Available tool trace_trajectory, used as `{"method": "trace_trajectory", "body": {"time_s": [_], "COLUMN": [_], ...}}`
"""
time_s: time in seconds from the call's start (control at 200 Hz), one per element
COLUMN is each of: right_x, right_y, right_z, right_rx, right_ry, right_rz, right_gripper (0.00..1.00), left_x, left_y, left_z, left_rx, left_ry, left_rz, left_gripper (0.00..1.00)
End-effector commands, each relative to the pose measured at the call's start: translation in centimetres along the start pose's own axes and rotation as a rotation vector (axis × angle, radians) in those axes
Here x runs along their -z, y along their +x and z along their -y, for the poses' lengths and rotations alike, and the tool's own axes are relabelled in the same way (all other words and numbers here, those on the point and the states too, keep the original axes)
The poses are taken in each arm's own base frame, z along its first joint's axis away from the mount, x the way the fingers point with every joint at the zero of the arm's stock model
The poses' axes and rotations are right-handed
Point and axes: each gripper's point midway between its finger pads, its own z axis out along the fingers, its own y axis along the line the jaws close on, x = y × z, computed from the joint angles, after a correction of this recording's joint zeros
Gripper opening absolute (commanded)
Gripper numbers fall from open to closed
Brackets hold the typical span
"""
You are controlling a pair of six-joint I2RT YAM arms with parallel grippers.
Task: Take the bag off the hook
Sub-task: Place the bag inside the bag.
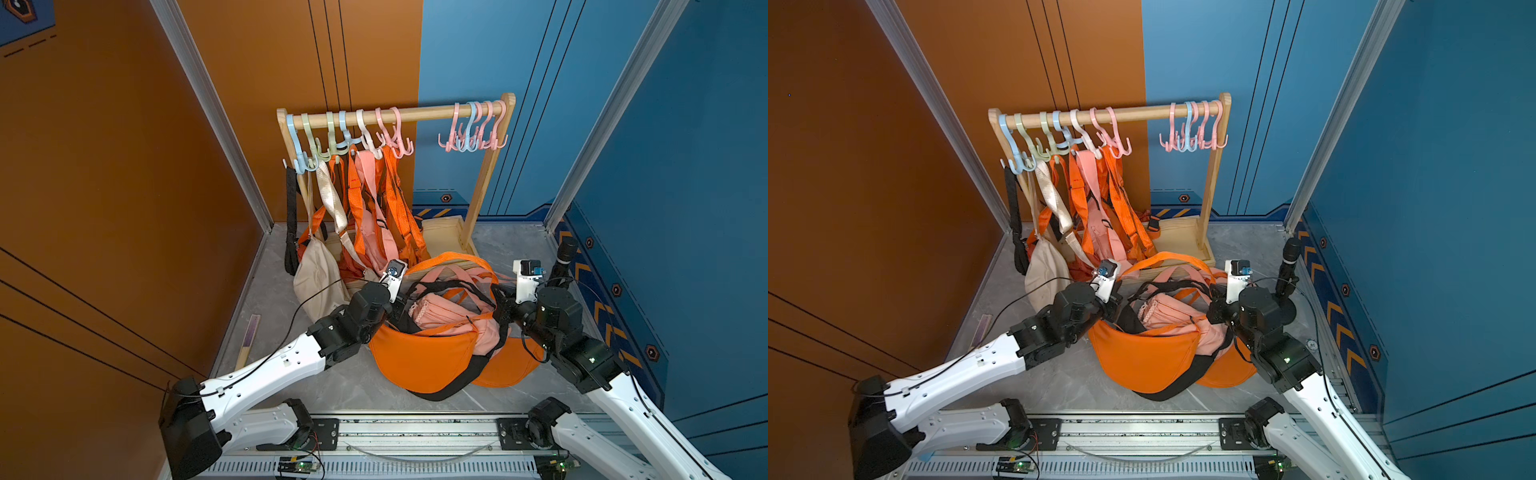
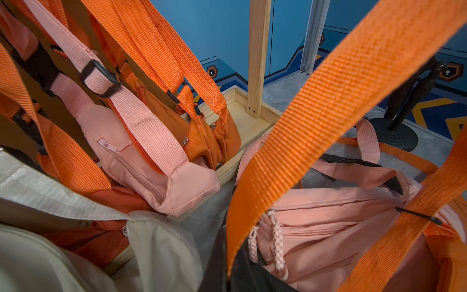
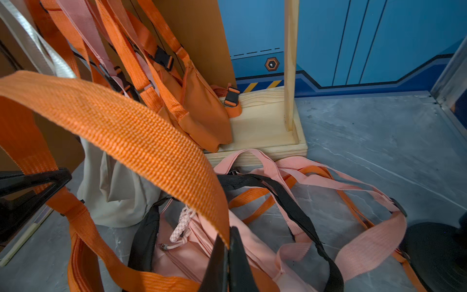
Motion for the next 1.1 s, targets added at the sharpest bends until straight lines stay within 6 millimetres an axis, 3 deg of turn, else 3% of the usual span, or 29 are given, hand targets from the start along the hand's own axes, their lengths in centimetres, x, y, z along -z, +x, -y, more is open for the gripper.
{"method": "trace_trajectory", "body": {"time_s": [0.0,0.245,0.646,0.786,0.916,1.096], "right_x": [-0.4,-3.9,-10.2,-11.7,-12.4,-12.7], "right_y": [-0.5,1.4,6.6,7.3,7.5,7.4], "right_z": [1.7,3.5,6.3,7.4,8.3,8.9], "right_rx": [-0.003,-0.03,-0.11,-0.142,-0.168,-0.195], "right_ry": [0.085,0.126,0.193,0.215,0.235,0.235], "right_rz": [0.039,-0.025,-0.129,-0.144,-0.146,-0.142], "right_gripper": [0.0,0.01,0.06,0.07,0.18,0.51], "left_x": [-1.0,-4.7,-10.0,-11.3,-12.2,-12.2], "left_y": [-1.9,0.6,6.3,7.8,7.2,7.0], "left_z": [0.6,0.7,2.5,3.4,4.2,4.2], "left_rx": [0.056,0.074,0.116,0.118,0.121,0.127], "left_ry": [0.045,0.057,0.071,0.079,0.097,0.101], "left_rz": [0.045,-0.036,-0.186,-0.229,-0.223,-0.221], "left_gripper": [0.0,0.0,0.0,0.12,0.31,0.47]}}
